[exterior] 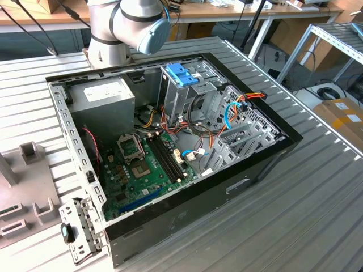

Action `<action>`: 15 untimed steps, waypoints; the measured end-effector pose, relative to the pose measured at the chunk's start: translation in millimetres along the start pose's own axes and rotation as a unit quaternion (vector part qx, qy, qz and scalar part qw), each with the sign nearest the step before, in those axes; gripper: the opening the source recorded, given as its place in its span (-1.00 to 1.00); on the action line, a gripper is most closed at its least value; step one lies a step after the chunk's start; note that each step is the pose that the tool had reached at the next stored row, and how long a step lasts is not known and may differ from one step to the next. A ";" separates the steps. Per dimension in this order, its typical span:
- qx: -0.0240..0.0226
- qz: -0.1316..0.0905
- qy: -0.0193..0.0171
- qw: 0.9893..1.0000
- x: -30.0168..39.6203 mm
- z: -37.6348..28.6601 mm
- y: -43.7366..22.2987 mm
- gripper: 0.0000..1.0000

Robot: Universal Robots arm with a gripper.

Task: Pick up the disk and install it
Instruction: 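Pick up the disk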

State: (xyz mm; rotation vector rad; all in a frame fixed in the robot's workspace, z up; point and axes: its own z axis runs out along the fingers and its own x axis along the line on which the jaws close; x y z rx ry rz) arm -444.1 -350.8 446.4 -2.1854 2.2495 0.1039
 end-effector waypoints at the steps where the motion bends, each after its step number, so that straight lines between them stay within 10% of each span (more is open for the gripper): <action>1: 0.000 0.000 0.000 1.000 0.0 -0.6 0.0 -0.26; 15: 0.000 0.000 0.000 1.000 -0.5 -11.0 0.5 -0.26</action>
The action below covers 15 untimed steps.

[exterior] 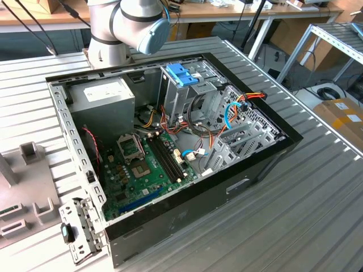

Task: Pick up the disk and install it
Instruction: 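Pick up the disk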

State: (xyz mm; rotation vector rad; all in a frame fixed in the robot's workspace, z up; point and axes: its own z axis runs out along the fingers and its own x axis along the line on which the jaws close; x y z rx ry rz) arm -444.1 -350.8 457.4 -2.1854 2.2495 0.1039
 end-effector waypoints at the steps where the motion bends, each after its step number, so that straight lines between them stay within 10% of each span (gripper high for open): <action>1: 0.000 0.000 0.000 1.000 0.0 -0.9 0.0 -0.26; 15: 0.000 0.000 0.000 1.000 -0.4 -8.5 0.4 -0.26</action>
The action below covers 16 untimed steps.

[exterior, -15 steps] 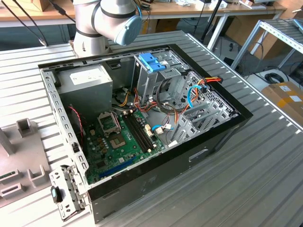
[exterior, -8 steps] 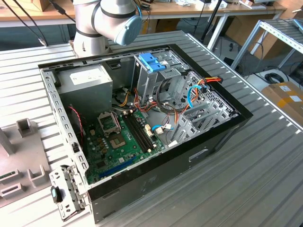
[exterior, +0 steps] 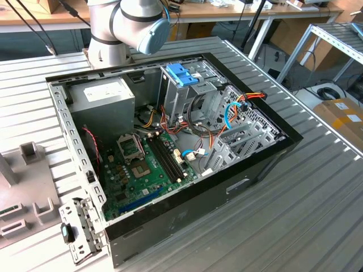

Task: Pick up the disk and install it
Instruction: 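Pick up the disk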

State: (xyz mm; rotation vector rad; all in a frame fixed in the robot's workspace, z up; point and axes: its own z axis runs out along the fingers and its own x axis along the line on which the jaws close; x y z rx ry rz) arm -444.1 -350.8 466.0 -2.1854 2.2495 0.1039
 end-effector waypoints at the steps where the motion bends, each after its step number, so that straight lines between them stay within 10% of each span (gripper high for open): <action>1: 0.000 0.000 0.000 1.000 0.0 -0.6 0.0 -0.26; 16: 0.000 0.000 0.000 1.000 -0.6 -13.4 0.6 -0.26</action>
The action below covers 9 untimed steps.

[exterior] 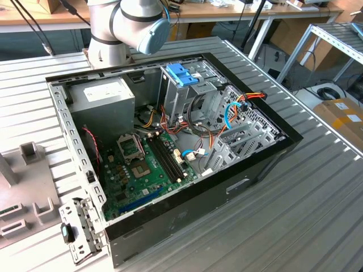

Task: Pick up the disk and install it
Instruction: 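Pick up the disk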

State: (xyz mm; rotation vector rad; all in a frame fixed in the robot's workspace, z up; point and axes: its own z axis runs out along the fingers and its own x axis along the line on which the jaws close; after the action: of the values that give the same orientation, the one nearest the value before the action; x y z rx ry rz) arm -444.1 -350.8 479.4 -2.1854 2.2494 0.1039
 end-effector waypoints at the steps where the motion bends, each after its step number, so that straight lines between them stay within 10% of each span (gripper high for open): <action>1: 0.000 0.000 0.000 1.000 0.0 -0.6 0.0 -0.26; 9: 0.000 0.000 0.000 1.000 -0.4 -8.4 0.4 -0.26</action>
State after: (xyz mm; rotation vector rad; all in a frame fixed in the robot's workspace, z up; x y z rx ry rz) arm -444.1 -350.8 487.8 -2.1854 2.2495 0.1039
